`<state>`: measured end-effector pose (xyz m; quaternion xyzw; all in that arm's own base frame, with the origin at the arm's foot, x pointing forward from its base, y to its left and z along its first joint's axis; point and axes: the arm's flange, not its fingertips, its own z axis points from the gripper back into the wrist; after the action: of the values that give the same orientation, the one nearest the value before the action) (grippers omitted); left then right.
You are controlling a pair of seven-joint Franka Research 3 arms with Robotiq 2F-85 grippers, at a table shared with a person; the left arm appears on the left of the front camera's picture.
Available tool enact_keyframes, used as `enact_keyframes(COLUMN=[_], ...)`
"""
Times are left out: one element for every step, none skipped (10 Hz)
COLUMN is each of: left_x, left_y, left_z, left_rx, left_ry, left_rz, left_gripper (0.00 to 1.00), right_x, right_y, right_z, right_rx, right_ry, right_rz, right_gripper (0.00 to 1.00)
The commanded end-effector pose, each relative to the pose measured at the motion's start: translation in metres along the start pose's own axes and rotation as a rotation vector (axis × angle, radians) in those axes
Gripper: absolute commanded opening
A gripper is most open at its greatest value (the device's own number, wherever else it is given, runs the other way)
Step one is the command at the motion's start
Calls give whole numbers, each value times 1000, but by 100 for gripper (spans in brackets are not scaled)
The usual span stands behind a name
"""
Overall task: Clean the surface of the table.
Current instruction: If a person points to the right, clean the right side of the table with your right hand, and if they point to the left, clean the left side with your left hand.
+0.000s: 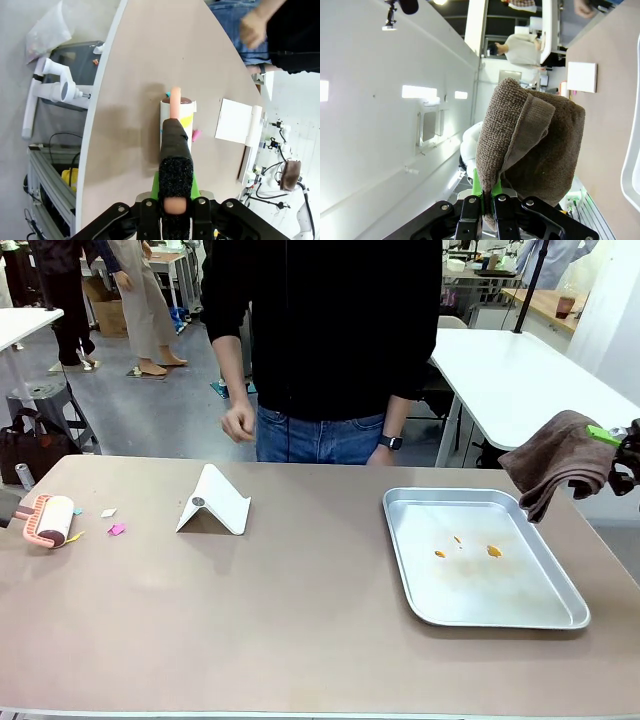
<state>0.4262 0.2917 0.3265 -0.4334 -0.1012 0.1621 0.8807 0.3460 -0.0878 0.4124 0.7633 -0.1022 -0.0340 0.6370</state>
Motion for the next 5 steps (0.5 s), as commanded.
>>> enact_keyframes(left_x=[-14,-15,-14,-14,-17], left_y=[-2,-9,-14,-18,-24], left_z=[-21,-30,-38,-48,-57], left_rx=[63,57,71,77,79], left_ry=[24,33,33,45,75], left_rz=[-18,-29,-41,-56,-69], left_gripper=[22,22,22,22,22], right_x=[1,1,1,1,1], right_y=[4,4,4,4,4], right_z=[3,3,3,3,3], right_rx=[10,10,10,10,10], right_ry=[6,6,6,6,6], right_rz=[7,7,7,7,7], right_gripper=[0,0,0,0,0])
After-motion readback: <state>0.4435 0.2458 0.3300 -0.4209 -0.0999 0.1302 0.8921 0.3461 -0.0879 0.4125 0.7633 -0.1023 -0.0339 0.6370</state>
